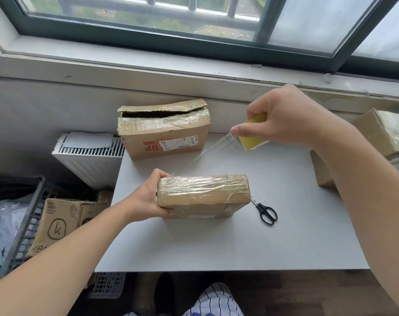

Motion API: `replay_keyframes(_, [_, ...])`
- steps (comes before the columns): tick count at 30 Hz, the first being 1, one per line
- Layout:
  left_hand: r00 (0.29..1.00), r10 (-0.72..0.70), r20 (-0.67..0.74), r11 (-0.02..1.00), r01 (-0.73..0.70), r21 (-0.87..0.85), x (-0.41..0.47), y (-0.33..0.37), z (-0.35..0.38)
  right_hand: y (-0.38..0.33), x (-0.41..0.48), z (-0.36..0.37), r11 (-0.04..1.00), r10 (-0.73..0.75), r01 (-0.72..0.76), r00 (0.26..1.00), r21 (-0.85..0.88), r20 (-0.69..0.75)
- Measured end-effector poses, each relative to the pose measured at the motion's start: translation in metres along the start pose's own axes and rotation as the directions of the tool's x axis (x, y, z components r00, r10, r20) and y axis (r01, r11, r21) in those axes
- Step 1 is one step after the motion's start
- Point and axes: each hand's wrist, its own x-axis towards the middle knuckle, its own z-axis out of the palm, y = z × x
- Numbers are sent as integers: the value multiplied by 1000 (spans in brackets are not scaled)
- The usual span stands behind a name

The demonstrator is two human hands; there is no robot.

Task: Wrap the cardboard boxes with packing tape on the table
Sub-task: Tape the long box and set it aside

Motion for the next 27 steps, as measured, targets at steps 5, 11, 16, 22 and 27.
replay_keyframes(5, [1000, 3, -11, 1000, -3, -6, -1, -4, 2, 43, -17, 40, 975, 220, -218, 965, -31, 144])
replay_keyframes(11, [1000, 9, -14, 1000, -10, -15, -3, -2, 6, 86, -58, 128, 893, 416, -445, 874, 70, 250])
replay_keyframes(16, [1000, -7, 4, 1000, 8, -26, -6, 1, 5, 89, -65, 151, 857, 449, -497, 848, 131, 281])
replay_keyframes(22, [1000, 0, 11, 1000, 1, -3, -4, -1, 5, 94, -68, 163, 823, 470, -533, 833, 195, 293])
replay_keyframes(27, [999, -27, 28, 999, 26, 34, -2, -1, 4, 98, -67, 166, 809, 470, -547, 822, 216, 321])
